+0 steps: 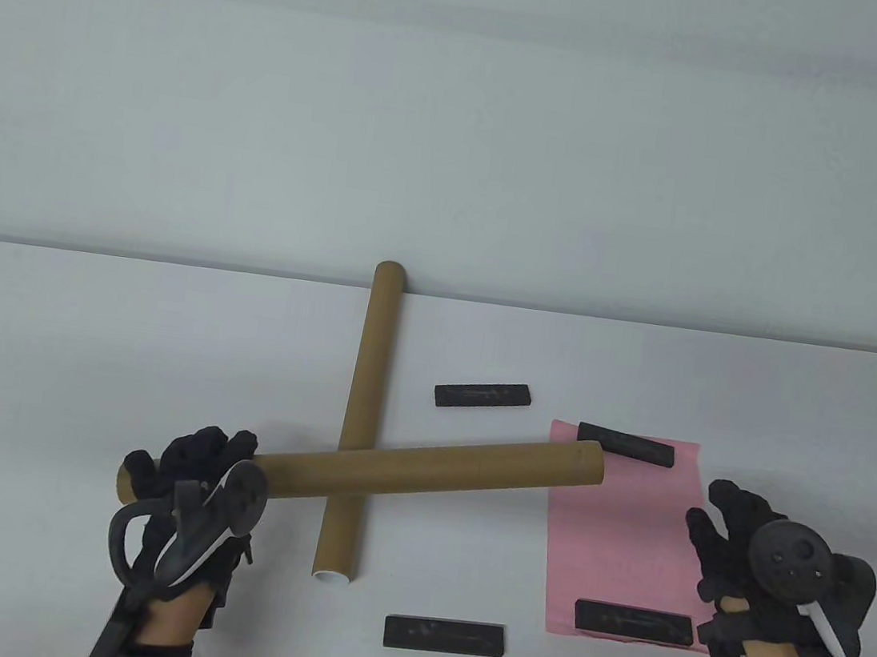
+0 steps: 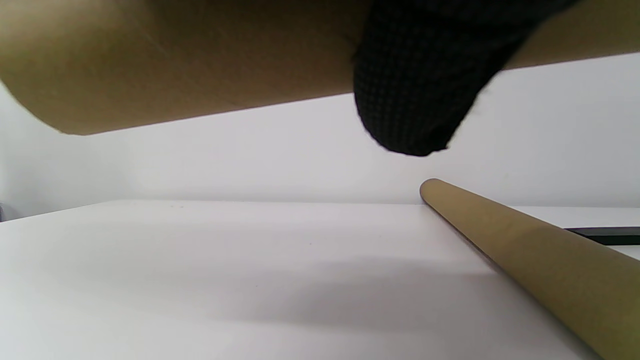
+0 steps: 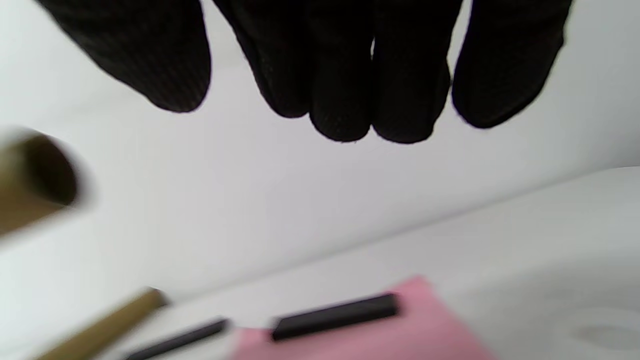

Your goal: Roll up papers and store in mailing tubes

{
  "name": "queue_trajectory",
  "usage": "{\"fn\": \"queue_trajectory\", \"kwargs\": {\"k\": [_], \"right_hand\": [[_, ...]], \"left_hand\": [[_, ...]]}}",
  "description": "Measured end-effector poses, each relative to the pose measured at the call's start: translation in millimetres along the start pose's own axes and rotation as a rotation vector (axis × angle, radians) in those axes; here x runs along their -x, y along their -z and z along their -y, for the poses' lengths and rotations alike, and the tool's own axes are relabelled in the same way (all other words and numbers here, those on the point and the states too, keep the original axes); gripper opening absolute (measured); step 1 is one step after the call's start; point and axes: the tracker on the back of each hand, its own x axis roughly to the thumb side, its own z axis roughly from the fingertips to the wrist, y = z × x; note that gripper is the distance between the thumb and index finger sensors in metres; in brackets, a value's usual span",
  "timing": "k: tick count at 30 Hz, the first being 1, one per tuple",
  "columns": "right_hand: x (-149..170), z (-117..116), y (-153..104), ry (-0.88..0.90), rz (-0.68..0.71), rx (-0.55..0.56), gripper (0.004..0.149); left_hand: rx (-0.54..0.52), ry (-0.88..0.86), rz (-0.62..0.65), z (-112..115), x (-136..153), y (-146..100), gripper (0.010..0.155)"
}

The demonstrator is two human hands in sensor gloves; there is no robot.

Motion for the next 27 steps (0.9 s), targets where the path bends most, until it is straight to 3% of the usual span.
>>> {"fn": "queue_trajectory", "kwargs": {"k": [2, 4, 8, 17, 20, 27], "right_hand": [[-8.7, -5.1, -13.8, 0.064, 0.136, 0.096, 0.067], [-12.0, -10.9, -19.6, 0.05, 0.157, 0.133, 0.069], [-15.6, -17.5, -22.5, -0.022, 0.213, 0.097, 0.072], [-21.1, -21.5, -26.5, 0.02, 0.27, 0.052, 0.072], [-23.9, -20.4, -27.7, 0.026, 0.284, 0.055, 0.072], [-30.4, -19.0, -31.0, 0.033, 0.315, 0.058, 0.072]], "left_hand": [[0.014, 0.008, 0.002, 0.3, -3.5, 0.3, 0.074], [0.047, 0.02, -0.002, 1.6, -7.3, 0.2, 0.078], [0.16, 0.038, 0.001, 6.1, -14.9, 0.5, 0.083], [0.473, -0.085, -0.088, 25.2, -21.7, 11.2, 0.089], [0.522, -0.099, -0.12, 28.2, -25.9, 15.6, 0.092], [0.703, -0.193, -0.246, 44.8, -21.1, 46.3, 0.091]]}}
